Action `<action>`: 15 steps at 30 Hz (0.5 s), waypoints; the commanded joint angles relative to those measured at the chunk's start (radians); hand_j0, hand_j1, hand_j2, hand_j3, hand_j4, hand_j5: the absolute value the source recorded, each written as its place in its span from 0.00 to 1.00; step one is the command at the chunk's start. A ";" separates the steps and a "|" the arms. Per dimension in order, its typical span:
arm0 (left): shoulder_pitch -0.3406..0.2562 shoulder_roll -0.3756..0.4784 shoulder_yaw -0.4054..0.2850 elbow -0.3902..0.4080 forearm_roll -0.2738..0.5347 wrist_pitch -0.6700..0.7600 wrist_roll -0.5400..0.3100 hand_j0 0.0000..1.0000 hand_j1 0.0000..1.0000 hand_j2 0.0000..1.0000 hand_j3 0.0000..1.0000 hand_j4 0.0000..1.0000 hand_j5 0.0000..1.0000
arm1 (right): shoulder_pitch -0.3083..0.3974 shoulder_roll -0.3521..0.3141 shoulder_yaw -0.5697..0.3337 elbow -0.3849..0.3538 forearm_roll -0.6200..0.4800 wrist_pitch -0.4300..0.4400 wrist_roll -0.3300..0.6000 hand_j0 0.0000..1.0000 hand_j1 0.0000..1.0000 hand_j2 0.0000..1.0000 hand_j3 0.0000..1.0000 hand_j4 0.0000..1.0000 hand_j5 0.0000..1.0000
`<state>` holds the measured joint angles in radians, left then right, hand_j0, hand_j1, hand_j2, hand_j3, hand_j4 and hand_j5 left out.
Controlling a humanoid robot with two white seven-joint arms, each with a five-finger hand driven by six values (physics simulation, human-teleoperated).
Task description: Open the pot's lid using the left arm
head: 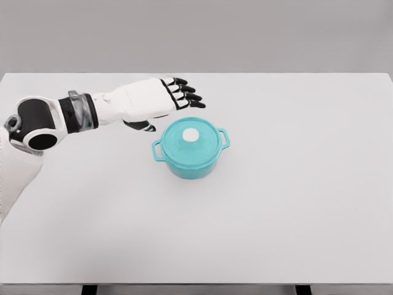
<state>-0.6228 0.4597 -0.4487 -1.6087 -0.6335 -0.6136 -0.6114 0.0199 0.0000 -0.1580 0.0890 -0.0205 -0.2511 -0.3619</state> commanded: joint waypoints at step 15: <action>0.002 0.005 -0.113 -0.068 0.040 0.003 0.001 1.00 1.00 1.00 1.00 1.00 1.00 | 0.000 0.000 0.000 0.000 -0.001 0.000 0.000 1.00 1.00 1.00 1.00 1.00 1.00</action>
<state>-0.6197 0.4638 -0.5521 -1.6797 -0.5882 -0.6137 -0.6115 0.0199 0.0000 -0.1580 0.0890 -0.0205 -0.2511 -0.3619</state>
